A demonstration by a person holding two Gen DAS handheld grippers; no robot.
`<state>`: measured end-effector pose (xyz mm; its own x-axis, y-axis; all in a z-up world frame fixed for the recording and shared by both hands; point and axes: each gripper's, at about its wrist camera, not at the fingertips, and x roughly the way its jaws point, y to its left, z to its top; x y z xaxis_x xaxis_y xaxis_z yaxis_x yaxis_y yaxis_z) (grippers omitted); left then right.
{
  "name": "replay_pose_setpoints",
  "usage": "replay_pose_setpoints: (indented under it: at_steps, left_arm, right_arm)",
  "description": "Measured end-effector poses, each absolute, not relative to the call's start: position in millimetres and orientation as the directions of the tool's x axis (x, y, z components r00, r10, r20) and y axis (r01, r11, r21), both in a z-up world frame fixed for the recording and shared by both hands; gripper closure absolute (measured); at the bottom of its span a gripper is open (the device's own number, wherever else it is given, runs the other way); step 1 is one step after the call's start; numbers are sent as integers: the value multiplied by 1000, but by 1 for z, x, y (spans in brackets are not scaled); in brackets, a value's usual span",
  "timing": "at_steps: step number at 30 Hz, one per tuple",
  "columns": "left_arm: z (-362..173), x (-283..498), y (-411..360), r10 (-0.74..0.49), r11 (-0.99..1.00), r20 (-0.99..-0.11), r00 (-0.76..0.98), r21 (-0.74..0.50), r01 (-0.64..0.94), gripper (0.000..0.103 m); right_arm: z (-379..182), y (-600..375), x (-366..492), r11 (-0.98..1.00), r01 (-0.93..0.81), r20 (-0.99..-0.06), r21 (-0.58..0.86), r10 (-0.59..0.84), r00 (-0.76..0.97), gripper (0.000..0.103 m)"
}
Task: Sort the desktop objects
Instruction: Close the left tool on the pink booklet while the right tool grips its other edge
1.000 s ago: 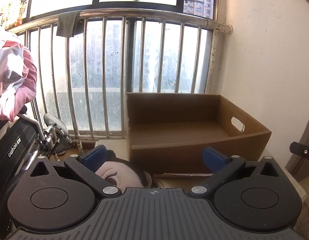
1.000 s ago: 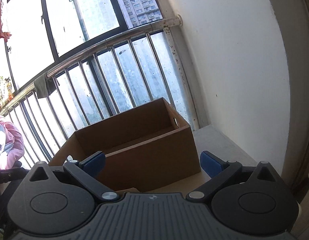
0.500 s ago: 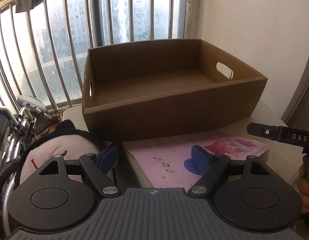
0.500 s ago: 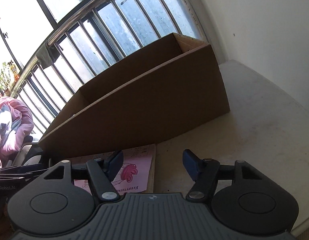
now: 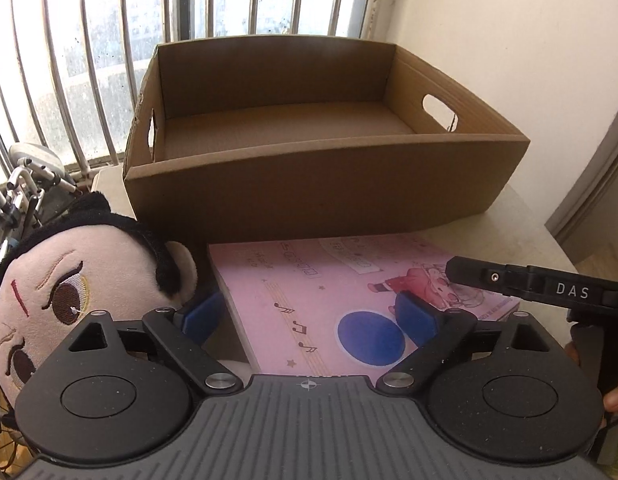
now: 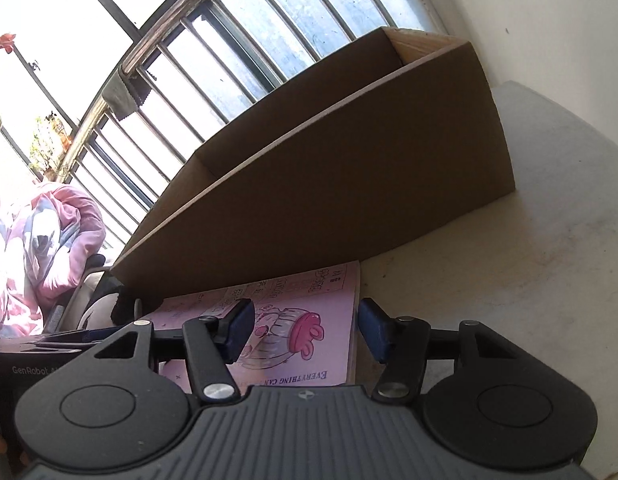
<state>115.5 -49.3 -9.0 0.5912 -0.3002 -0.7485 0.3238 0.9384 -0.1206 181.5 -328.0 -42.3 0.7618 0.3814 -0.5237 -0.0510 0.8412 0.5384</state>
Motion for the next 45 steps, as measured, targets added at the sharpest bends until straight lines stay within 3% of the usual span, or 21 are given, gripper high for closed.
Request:
replay_pose_setpoints:
  at_steps: [15, 23, 35, 45]
  left_arm:
    - [0, 77, -54, -312, 931, -715, 625, -100, 350, 3]
    - [-10, 61, -72, -239, 928, -697, 676, 41, 371, 1]
    - [-15, 55, -54, -301, 935, -716, 631, -91, 343, 0]
    - [-20, 56, -58, -300, 936, -688, 661, -77, 345, 0]
  right_arm:
    - [-28, -308, 133, 920, -172, -468, 352, 332, 819, 42]
    - [-40, -305, 134, 918, -167, -470, 360, 333, 818, 42]
    - [-40, -298, 133, 921, -171, -469, 351, 331, 819, 42]
    - [-39, -293, 130, 928, -161, -475, 335, 315, 822, 39]
